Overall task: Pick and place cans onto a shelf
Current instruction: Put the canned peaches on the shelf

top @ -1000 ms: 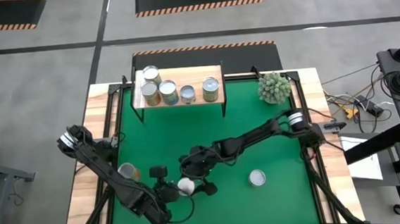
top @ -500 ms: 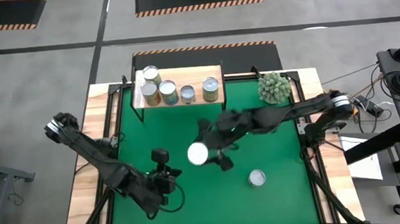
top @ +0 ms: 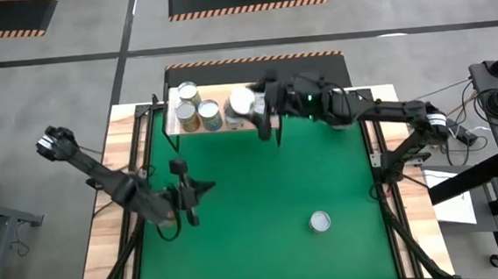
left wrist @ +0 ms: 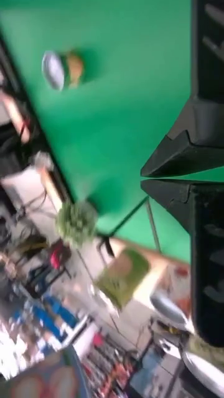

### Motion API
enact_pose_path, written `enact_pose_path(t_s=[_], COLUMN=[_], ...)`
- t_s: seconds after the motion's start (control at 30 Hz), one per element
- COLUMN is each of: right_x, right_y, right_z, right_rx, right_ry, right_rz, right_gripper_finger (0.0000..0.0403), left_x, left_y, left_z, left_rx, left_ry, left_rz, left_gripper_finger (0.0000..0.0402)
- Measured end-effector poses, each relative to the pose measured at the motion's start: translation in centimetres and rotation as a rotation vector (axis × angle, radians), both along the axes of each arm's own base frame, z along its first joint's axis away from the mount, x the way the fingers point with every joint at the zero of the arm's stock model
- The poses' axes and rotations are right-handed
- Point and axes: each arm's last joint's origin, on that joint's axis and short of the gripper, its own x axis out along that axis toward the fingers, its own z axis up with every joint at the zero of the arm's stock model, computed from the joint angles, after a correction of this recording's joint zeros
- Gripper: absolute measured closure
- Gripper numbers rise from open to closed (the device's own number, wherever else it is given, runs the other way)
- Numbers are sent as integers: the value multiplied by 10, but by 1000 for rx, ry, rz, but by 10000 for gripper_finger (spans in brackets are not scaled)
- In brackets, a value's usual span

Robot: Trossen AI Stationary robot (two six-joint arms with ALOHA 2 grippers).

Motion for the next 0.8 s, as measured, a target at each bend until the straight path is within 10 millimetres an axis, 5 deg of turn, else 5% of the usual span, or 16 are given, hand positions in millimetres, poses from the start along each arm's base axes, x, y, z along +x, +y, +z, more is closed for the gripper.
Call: enact_pose_path(t_s=[0.23, 0.6, 0.8], right_x=[0, 33, 47], right_y=[-44, -68, -105], right_z=[11, 51, 29], right_rx=[139, 66, 126], right_ry=[-126, 25, 194], right_rz=[106, 78, 4], right_gripper_finger=[103, 103, 103], left_x=[-6, -9, -9], left_y=[34, 54, 54], left_z=[4, -5, -4], left_rx=[9, 25, 51], left_ry=[-106, -138, -128], left_rz=[133, 215, 216], left_gripper_finger=[402, 402, 402])
